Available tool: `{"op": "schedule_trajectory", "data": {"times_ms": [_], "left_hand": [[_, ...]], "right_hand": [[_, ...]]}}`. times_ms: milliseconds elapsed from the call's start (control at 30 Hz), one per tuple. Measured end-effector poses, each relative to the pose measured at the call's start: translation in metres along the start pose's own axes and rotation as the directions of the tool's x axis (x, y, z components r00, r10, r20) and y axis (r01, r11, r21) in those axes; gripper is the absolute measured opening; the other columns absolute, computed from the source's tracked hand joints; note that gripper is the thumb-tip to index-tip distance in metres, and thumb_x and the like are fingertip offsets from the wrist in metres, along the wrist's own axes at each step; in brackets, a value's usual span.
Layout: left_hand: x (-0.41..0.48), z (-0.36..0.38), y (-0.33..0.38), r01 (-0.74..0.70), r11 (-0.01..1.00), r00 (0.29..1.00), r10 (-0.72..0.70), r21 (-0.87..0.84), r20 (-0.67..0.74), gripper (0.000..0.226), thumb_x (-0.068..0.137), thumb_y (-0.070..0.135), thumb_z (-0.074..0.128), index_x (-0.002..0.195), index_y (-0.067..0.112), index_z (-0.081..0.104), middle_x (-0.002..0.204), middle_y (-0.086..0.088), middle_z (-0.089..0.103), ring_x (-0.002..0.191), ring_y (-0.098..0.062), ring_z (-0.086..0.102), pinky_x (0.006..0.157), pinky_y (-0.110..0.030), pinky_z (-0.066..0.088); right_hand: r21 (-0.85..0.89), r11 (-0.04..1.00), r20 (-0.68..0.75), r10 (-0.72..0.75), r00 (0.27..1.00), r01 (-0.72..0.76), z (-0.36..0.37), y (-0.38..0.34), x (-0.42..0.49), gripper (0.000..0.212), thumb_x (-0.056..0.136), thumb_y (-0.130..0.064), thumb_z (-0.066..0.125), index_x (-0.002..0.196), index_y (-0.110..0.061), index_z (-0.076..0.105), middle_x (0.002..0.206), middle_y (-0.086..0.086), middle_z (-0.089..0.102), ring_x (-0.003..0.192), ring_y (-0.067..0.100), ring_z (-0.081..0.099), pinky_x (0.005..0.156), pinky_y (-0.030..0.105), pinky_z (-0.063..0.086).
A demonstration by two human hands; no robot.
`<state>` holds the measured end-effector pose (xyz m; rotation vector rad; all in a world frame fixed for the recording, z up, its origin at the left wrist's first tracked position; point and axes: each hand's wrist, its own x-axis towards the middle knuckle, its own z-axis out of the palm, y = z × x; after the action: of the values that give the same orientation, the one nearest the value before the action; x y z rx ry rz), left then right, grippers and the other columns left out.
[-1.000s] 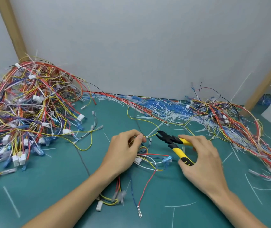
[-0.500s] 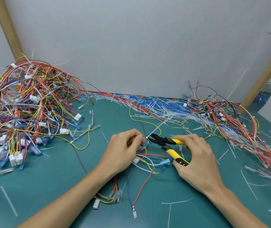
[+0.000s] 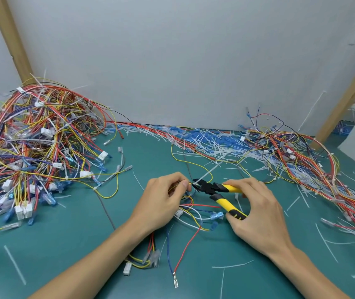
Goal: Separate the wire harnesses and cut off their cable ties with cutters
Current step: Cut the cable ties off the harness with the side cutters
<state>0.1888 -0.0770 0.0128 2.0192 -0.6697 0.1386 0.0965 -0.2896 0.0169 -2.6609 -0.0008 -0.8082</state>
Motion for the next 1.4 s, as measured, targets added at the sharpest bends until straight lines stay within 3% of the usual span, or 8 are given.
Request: {"op": "schedule_trajectory", "data": {"times_ms": [100,267,467,567,733,900,1067,1400], "left_hand": [[0.0,0.0,-0.001,-0.003,1.0,1.0,0.003,0.006,0.004,0.026,0.101,0.023,0.054,0.078,0.025,0.066,0.053,0.015,0.049,0.053,-0.006,0.044,0.052,-0.015,0.031],[0.001,0.0,-0.002,-0.008,1.0,1.0,0.007,0.007,0.017,0.025,0.101,0.023,0.053,0.079,0.024,0.066,0.052,0.013,0.047,0.052,-0.007,0.043,0.052,-0.016,0.031],[0.001,-0.001,-0.002,0.005,1.0,0.999,-0.005,-0.001,0.042,0.026,0.102,0.025,0.053,0.08,0.026,0.066,0.052,0.009,0.045,0.052,-0.008,0.041,0.052,-0.019,0.03],[0.0,0.0,-0.002,-0.007,1.0,0.999,0.008,-0.012,0.038,0.026,0.102,0.023,0.052,0.079,0.025,0.065,0.051,0.01,0.044,0.052,-0.008,0.041,0.052,-0.018,0.029],[-0.002,0.0,0.0,-0.04,0.999,0.998,0.04,-0.013,0.039,0.025,0.102,0.021,0.051,0.081,0.023,0.064,0.052,0.014,0.045,0.052,-0.009,0.04,0.052,-0.018,0.029],[-0.004,0.0,0.001,-0.06,0.998,0.997,0.061,-0.021,0.041,0.025,0.102,0.02,0.051,0.081,0.024,0.064,0.053,0.017,0.048,0.051,-0.007,0.042,0.052,-0.015,0.029],[-0.004,0.0,0.001,-0.076,0.997,0.996,0.077,-0.017,0.052,0.025,0.103,0.022,0.052,0.081,0.025,0.063,0.053,0.013,0.046,0.052,-0.008,0.041,0.052,-0.017,0.029],[-0.004,0.0,0.001,-0.08,0.997,0.996,0.081,-0.021,0.048,0.026,0.103,0.022,0.051,0.081,0.027,0.063,0.052,0.013,0.046,0.051,-0.009,0.04,0.051,-0.017,0.028]], "right_hand": [[0.0,1.0,0.013,0.003,1.0,-0.003,-0.001,-0.001,0.0,0.054,0.062,-0.021,0.079,0.112,-0.038,0.066,0.1,-0.02,0.058,0.084,0.011,0.056,0.074,0.032,0.05],[0.008,1.0,0.03,0.017,0.999,-0.017,-0.001,-0.002,0.0,0.042,0.066,-0.027,0.078,0.104,-0.04,0.065,0.091,-0.022,0.062,0.073,0.006,0.055,0.065,0.033,0.052],[-0.09,0.996,0.044,0.017,0.999,-0.013,0.002,0.0,0.002,0.046,0.075,-0.008,0.078,0.107,-0.038,0.065,0.089,-0.021,0.058,0.078,0.01,0.054,0.063,0.03,0.048],[-0.123,0.992,0.076,0.018,0.997,-0.009,0.001,-0.002,0.001,0.04,0.078,-0.014,0.074,0.106,-0.039,0.06,0.083,-0.015,0.055,0.073,0.014,0.051,0.059,0.032,0.047],[-0.118,0.992,0.135,0.068,0.989,-0.052,-0.003,0.001,0.001,0.023,0.078,-0.028,0.072,0.081,-0.03,0.049,0.066,-0.009,0.051,0.062,0.011,0.049,0.051,0.029,0.038],[-0.16,0.987,0.175,0.057,0.983,-0.028,-0.006,0.0,0.003,0.017,0.075,-0.033,0.059,0.079,-0.028,0.043,0.063,-0.008,0.048,0.059,0.021,0.043,0.047,0.029,0.031],[-0.228,0.973,0.202,0.092,0.975,-0.045,-0.006,0.005,0.004,0.021,0.075,-0.043,0.054,0.08,-0.027,0.041,0.057,-0.006,0.049,0.061,0.023,0.049,0.051,0.029,0.039],[-0.215,0.976,0.211,0.086,0.974,-0.04,-0.005,0.008,0.006,0.031,0.071,-0.048,0.05,0.07,-0.019,0.041,0.049,-0.005,0.041,0.053,0.022,0.043,0.046,0.026,0.027]]}}
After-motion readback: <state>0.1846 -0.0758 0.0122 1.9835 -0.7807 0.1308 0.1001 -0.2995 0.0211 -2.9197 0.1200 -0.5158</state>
